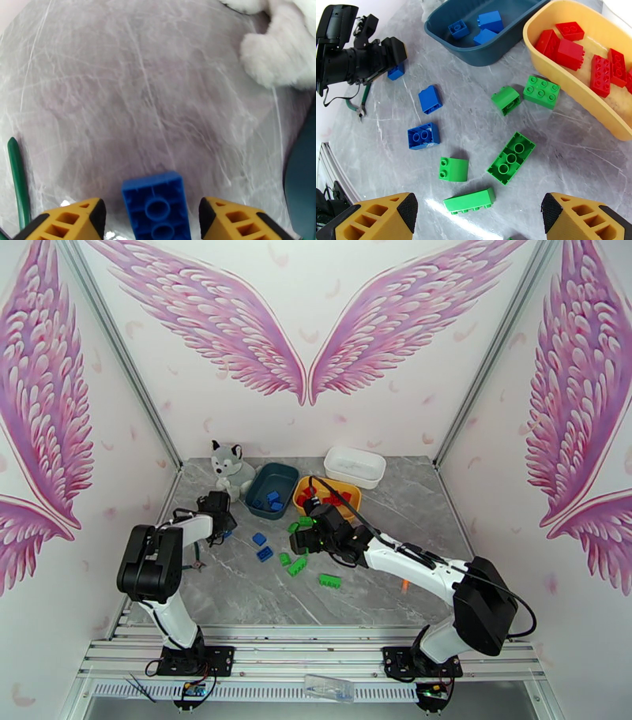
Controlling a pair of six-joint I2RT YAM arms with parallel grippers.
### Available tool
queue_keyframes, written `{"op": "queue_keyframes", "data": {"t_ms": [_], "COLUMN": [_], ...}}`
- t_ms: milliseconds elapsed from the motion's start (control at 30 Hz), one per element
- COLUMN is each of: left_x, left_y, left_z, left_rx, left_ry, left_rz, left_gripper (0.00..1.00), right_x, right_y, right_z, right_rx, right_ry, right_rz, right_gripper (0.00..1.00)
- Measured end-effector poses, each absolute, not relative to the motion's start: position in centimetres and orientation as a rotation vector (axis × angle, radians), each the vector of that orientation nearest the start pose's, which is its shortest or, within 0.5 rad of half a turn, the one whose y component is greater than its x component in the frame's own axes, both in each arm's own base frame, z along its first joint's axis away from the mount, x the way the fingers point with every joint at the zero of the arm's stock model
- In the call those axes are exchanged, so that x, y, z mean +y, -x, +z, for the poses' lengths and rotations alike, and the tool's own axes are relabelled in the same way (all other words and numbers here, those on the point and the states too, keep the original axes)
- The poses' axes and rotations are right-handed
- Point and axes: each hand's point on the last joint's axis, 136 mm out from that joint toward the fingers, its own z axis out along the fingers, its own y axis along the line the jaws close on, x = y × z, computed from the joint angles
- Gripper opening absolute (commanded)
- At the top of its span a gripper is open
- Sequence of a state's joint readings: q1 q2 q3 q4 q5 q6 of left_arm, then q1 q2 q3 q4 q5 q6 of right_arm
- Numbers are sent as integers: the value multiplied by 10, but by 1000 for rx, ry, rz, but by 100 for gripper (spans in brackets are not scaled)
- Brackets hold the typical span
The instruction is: Sort the legos into containers by color
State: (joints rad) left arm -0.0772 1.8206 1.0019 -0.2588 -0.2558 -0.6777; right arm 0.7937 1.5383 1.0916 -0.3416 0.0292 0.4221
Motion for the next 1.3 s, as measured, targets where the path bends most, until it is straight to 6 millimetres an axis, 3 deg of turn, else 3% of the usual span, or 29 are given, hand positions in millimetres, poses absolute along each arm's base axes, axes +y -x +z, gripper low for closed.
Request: {"op": "queue_keyframes", "data": {"t_ms": [300,467,567,800,1000,1133,1233,1300], "left_x": [9,-1,-20,-83,-108,-121,-128,-134], "left_y": [-419,-421,-422,-431,-449,-476,-492,-500], "left_z": [19,20,30,75,103,124,130,130], "left_rx": [2469,2478,2482,2435,2398,2348,2334,2334], "left_ry": [832,809,744,482,359,305,277,261], "left_rz": [64,22,-28,-201,-300,-343,-360,-375], "left_gripper": [31,24,22,21,22,23,29,43], "right_x": [304,304,304,304,304,305,305,305], "right_y": [-306,-306,-306,-306,-307,-307,-307,-307], "right_z": [151,152,152,152,151,146,144,144], "right_rx": [2389,2388,2388,2388,2390,2400,2404,2404], "right_ry": [434,434,434,434,435,437,438,437], "right_rz": [544,543,543,543,542,535,532,532], "right_gripper": [89,89,89,89,88,88,88,88]}}
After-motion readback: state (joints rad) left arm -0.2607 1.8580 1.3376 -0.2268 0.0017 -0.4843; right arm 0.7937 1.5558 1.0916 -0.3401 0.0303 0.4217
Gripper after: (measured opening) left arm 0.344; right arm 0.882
